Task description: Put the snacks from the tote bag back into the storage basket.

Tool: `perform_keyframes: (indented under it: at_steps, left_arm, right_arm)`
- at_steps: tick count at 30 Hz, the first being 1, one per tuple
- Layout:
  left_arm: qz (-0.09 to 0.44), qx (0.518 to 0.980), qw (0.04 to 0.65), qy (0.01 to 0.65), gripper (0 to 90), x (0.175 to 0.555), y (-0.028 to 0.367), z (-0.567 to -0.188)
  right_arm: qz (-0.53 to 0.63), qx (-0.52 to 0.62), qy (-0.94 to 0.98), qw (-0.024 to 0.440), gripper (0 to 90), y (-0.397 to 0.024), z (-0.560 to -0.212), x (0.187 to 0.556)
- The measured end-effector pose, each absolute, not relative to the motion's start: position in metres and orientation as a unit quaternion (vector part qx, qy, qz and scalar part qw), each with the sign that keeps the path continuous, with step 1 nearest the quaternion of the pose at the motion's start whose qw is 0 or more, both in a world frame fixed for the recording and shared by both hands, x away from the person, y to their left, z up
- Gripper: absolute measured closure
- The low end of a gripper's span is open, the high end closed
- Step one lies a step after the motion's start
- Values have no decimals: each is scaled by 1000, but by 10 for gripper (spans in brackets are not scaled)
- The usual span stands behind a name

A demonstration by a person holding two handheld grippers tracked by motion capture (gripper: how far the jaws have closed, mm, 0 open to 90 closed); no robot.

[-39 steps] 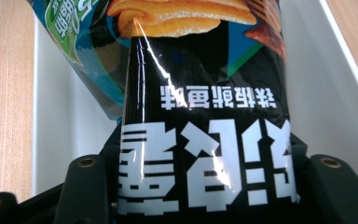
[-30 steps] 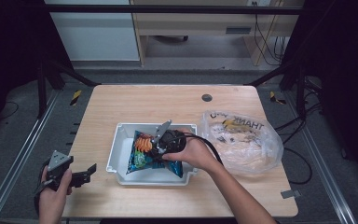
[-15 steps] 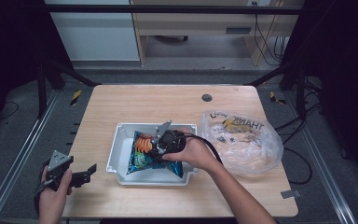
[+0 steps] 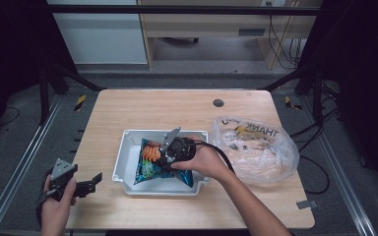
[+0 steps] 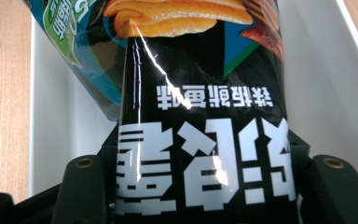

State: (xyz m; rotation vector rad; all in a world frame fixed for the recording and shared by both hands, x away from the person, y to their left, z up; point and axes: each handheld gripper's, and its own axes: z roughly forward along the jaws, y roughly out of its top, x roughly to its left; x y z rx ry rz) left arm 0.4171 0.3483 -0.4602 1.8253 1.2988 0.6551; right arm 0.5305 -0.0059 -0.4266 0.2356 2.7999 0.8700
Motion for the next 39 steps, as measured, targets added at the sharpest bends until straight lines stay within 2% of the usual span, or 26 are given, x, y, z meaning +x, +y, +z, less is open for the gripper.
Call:
perform_keyframes:
  at_steps: [17,24,39]
  left_arm:
    - [257,720,393,512,22,417,348,-461]
    - [257,721,391,511,23,417,348,-461]
    - [257,720,392,511,21,418,348,-461]
  right_arm:
    - [298,95,945,94,305,-4,-426,530]
    - [293,102,946,97,208,-4,-424,527]
    - [318,119,934,106,141,-13,-408,521]
